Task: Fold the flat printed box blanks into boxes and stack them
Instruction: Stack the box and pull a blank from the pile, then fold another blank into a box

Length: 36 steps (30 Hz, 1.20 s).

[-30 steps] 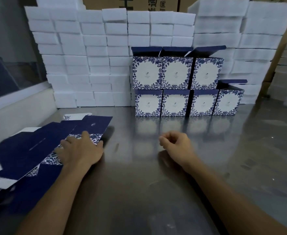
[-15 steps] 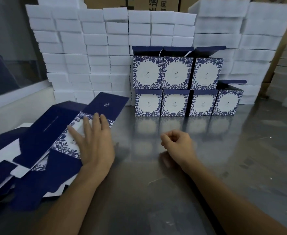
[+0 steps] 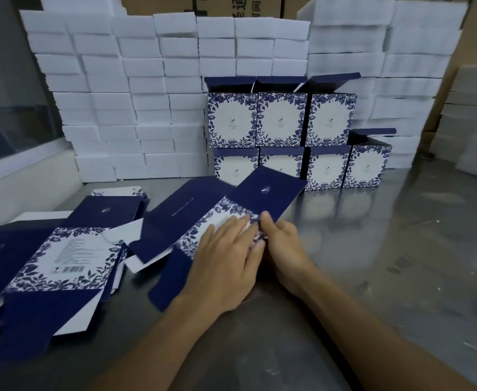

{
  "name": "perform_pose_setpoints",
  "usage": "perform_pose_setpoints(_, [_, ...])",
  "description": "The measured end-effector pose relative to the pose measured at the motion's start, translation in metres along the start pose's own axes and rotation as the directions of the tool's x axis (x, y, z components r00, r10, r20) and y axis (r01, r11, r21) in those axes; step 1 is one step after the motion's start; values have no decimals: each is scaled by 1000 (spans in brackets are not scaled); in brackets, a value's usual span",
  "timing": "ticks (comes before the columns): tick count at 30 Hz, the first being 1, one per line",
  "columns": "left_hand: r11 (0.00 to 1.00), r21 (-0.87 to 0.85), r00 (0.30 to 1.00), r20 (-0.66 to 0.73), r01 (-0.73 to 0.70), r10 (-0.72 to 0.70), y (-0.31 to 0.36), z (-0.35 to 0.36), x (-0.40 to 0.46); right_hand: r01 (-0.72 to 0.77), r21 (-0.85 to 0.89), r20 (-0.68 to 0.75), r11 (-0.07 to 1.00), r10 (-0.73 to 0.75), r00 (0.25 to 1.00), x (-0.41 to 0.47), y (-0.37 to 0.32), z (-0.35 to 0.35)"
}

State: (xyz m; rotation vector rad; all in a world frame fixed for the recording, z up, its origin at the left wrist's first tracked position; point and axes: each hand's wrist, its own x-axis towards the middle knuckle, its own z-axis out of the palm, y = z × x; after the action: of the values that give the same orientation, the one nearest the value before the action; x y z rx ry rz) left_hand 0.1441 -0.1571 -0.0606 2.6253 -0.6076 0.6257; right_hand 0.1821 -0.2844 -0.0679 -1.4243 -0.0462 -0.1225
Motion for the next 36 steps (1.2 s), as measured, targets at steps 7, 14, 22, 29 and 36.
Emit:
perform_pose_setpoints(7, [968,65,957,-175,244,-230,-40,-13,2,21,-2,-391,1000,-20,920,16,-4,-37])
perform_pose_setpoints(14, [770,-437,843,-46,465,-536,-58,-23,2,-30,77,-410,997,59,910,19,-8,-47])
perform_pose_setpoints(22, [619,-594,842,206,513,-499,-77,-17,4,-17,164,-382,986,79,921,20,-17,-57])
perform_pose_setpoints(29, [669,-659,935,174,345,-311,-67,-14,3,-67,522,-93,850,135,986,14,-23,-49])
perform_pose_setpoints(36, [479,-740,869,297,472,-397,-50,-15,9,90,179,7,980,-93,996,8,-19,-30])
